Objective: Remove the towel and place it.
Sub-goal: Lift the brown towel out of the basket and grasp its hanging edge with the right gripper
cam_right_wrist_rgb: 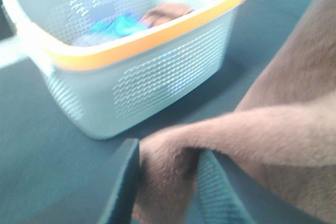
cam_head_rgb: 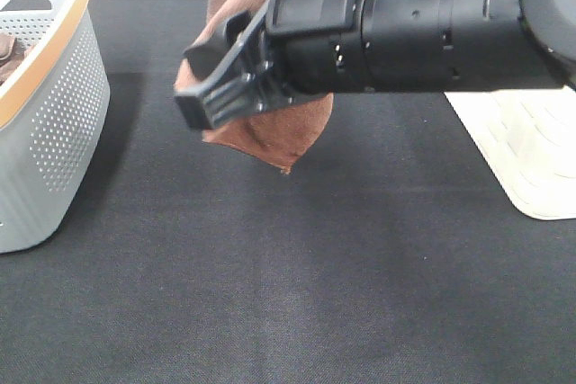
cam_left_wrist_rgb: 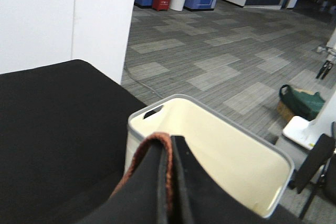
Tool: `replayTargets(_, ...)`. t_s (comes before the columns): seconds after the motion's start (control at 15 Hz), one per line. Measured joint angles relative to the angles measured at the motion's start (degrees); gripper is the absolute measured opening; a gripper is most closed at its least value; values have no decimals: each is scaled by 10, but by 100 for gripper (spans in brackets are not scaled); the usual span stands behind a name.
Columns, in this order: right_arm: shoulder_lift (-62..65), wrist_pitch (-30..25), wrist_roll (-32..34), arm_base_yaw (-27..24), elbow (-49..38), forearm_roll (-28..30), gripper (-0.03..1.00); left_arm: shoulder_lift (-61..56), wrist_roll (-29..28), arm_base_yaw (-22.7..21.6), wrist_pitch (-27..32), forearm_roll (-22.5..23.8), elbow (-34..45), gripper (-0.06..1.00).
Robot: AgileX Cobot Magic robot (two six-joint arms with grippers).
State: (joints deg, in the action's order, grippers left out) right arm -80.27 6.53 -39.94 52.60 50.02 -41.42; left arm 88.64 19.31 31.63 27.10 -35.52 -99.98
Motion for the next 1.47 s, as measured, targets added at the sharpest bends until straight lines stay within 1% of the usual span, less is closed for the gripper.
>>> replayTargets(0.13, 1, 10, -2, 0, -12, -5, 36, 0, -1, -1, 0, 23, 0, 0)
replayTargets(0.27, 1, 10, -2, 0, -33, -17, 36, 0, -15, -1, -9, 53, 0, 0)
replayTargets(0.47, 1, 14, -3, 0, -40, -18, 37, 0, -36, -1, -17, 83, 0, 0)
replayTargets(0.53, 1, 14, -3, 0, -40, -18, 37, 0, -36, -1, -17, 83, 0, 0)
replayTargets(0.6, 1, 14, -3, 0, -40, -18, 39, 0, -53, -1, -17, 112, 0, 0)
replayTargets(0.67, 1, 14, -3, 0, -40, -18, 42, 0, -67, -1, -17, 129, 0, 0)
replayTargets(0.8, 1, 17, -3, 0, -49, -19, 53, 0, -95, -1, -22, 172, 0, 0)
replayTargets(0.93, 2, 33, -5, 0, -67, -28, 57, 0, -134, -1, -26, 207, 0, 0)
replayTargets(1.07, 2, 48, -7, 0, -76, -33, 58, 0, -153, -1, -26, 217, 0, 0)
replayTargets(1.13, 6, 49, -8, 0, -76, -33, 58, 0, -153, -1, -26, 226, 0, 0)
replayTargets(1.27, 30, 56, -33, 0, -78, -45, 58, 0, -165, -1, -27, 251, 0, 0)
replayTargets(1.47, 47, 57, -55, 0, -78, -47, 58, 0, -200, 0, -27, 257, 0, 0)
